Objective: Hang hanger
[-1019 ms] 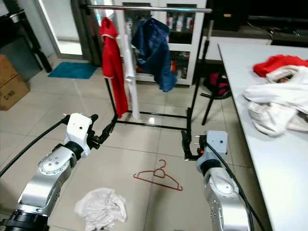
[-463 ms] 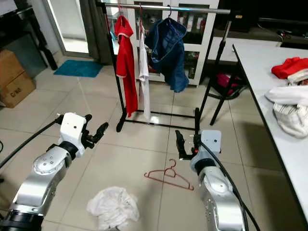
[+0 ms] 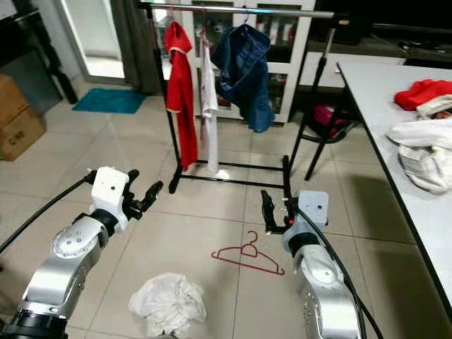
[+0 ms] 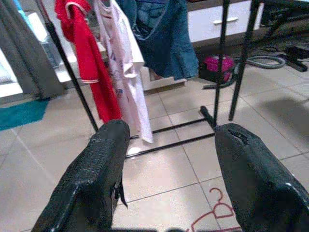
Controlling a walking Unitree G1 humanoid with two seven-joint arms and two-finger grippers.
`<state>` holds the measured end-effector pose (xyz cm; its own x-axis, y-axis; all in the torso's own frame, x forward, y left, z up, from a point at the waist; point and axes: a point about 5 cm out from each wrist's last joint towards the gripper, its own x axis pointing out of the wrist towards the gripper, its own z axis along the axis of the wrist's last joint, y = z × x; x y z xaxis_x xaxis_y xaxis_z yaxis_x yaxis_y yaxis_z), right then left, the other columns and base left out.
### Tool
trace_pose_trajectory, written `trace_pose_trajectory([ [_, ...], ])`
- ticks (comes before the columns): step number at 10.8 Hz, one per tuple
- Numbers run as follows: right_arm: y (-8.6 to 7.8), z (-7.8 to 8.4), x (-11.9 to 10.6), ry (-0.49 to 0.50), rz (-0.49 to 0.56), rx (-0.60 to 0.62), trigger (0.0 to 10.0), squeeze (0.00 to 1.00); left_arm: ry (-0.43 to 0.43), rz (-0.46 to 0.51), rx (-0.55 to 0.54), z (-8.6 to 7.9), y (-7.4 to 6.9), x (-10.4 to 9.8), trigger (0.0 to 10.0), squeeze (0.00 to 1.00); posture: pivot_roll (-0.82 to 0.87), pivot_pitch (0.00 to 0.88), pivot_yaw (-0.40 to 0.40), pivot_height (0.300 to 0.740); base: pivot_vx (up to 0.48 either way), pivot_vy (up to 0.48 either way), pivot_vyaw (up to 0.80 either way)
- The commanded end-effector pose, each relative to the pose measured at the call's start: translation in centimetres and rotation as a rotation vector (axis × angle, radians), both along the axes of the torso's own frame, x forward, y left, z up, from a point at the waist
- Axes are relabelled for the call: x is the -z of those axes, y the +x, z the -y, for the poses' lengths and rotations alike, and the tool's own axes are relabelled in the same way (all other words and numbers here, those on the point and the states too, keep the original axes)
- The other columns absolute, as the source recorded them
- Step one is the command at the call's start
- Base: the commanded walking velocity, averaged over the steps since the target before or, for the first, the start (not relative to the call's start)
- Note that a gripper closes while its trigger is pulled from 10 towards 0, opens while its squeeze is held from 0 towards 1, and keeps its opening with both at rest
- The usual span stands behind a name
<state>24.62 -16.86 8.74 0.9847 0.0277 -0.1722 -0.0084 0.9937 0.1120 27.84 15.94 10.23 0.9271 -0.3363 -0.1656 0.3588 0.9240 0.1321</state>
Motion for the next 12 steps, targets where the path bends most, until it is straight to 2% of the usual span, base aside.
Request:
trace_pose_trajectory([
  [1,0.1,0.7,-1.1,0.02,0.071,0.051,10.0,0.0,-0.02,0.001,0.015,0.1,-0.2,-0.2,10.0,0.0,-0.1,0.012,0.052,0.74,0.0,0.0,0.0],
  [2,0.2,0.8,-1.3,0.014,0.082,0.044,10.0,0.0,-0.026,0.003,0.017,0.2,-0.3,-0.3,10.0,0.0,-0.1,0.012,0.052,0.74,0.0,0.0,0.0],
  [5,-0.1,0.7,-1.4,-0.029,0.075,-0.003,10.0,0.0,-0.045,0.013,0.022,0.8,-0.4,-0.2,10.0,0.0,-0.11,0.016,0.049,0.74,0.086,0.0,-0.8],
  [8,-0.4,1.1,-1.6,-0.059,0.082,-0.015,10.0,0.0,-0.06,0.03,0.039,1.3,-0.6,-0.5,10.0,0.0,-0.13,0.03,0.049,0.74,0.323,0.0,0.0],
  [10,-0.8,0.8,-2.0,-0.064,0.104,-0.077,10.0,0.0,-0.062,0.039,0.064,1.6,-0.8,-0.8,10.0,0.0,-0.14,0.039,0.062,0.74,0.349,0.0,0.0],
  [11,-1.4,0.0,-2.1,-0.076,0.116,-0.165,10.0,0.0,-0.071,0.046,0.088,2.1,-0.6,-1.0,10.0,0.0,-0.14,0.046,0.085,0.74,0.349,0.0,0.0],
  [12,-1.9,-0.2,-1.8,-0.085,0.11,-0.192,10.0,0.0,-0.071,0.042,0.096,2.3,-0.6,-0.9,10.0,0.0,-0.14,0.038,0.091,0.74,0.349,0.0,0.0],
])
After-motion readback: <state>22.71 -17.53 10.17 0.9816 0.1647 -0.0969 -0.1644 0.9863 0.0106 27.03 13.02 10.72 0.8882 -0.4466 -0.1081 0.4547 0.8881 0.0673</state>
